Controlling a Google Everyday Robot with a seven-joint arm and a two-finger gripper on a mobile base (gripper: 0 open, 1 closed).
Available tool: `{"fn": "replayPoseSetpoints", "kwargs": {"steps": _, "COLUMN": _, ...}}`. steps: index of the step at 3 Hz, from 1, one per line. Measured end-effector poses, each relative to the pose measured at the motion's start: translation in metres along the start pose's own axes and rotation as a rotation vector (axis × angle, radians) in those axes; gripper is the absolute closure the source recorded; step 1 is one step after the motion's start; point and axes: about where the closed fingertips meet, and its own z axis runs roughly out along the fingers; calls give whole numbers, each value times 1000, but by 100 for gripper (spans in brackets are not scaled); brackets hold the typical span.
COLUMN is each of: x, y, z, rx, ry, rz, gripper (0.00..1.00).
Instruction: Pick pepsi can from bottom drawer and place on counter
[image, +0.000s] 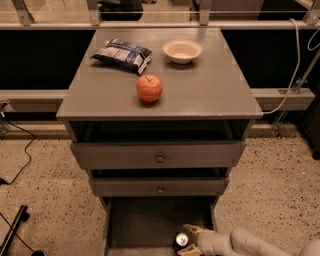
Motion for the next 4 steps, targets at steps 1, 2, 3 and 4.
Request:
{"fn": "replayPoseSetpoints", "kwargs": {"steps": 1, "x": 2, "y": -2, "z": 10, "rx": -11, "ry": -23, "rz": 8, "gripper": 22}}
{"fn": "replayPoseSetpoints", "kwargs": {"steps": 2, "x": 2, "y": -3, "z": 17, "rx": -22, "ry": -34, "rz": 9, "gripper": 22}}
{"fn": "replayPoseSetpoints", "kwargs": {"steps": 3, "x": 1, "y": -2, "z": 22, "rx": -28, "ry": -53, "rz": 11, "gripper": 40}}
{"fn": "replayPoseSetpoints", "kwargs": {"steps": 4, "x": -13, "y": 0, "z": 21, "rx": -27, "ry": -146, "rz": 27, "gripper": 72}}
